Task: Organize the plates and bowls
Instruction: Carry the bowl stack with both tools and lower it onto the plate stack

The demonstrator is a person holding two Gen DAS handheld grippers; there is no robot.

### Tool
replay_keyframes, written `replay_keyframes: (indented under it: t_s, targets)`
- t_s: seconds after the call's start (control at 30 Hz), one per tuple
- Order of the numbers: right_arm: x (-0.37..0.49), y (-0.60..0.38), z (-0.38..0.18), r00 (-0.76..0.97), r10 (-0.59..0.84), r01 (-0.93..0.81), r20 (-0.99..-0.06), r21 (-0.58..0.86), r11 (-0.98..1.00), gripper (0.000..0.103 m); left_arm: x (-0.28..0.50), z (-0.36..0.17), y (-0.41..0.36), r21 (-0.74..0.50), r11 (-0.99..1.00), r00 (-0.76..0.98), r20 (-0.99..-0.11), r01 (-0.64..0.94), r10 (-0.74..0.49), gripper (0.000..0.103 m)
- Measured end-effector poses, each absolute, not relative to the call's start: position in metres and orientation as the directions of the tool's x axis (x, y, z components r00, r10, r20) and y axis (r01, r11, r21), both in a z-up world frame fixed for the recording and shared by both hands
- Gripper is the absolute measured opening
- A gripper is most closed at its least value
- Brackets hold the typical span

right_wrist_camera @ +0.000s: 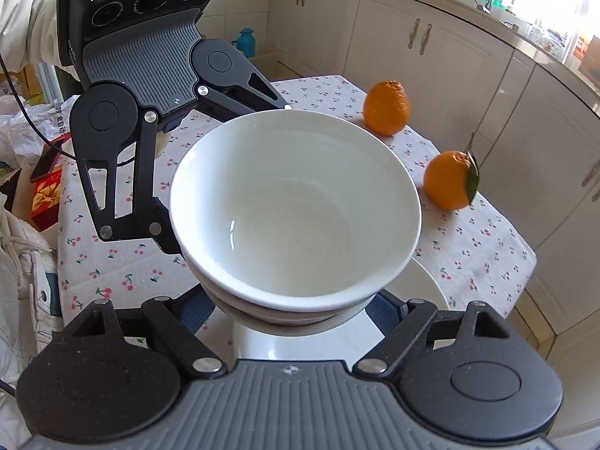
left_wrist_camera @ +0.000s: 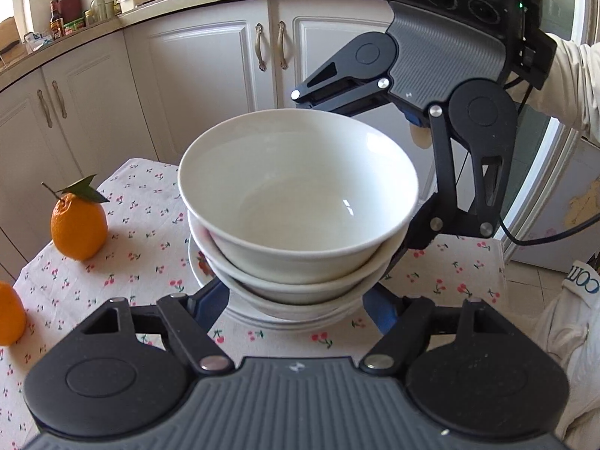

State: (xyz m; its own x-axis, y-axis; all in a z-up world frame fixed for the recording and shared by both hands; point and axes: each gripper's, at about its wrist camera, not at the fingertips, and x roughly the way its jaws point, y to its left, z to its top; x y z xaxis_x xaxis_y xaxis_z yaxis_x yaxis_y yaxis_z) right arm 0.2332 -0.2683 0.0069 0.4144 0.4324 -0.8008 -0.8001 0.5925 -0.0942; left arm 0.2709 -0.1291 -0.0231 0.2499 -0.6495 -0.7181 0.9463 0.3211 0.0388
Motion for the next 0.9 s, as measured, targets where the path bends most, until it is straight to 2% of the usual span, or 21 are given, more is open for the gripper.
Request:
replay_keyframes:
  t_s: [0.4, 0.9]
  targets:
    - [0.249, -0.303, -0.026, 0.412, 0.395, -0.748, -0.821, -0.058, 0.661, 0.089, 0.298, -0.054, -0.166, 0.006, 0.293, 0.201, -0.741, 0.956, -0.641, 0.076]
    - [0.256, -0.310, -0.031, 0.407, 0.398, -0.725, -0.822, -0.025, 0.689, 0.089, 0.297, -0.055, -0.169, 0.028, 0.293, 0.217, -0.738, 0.956, -0.639, 0.076]
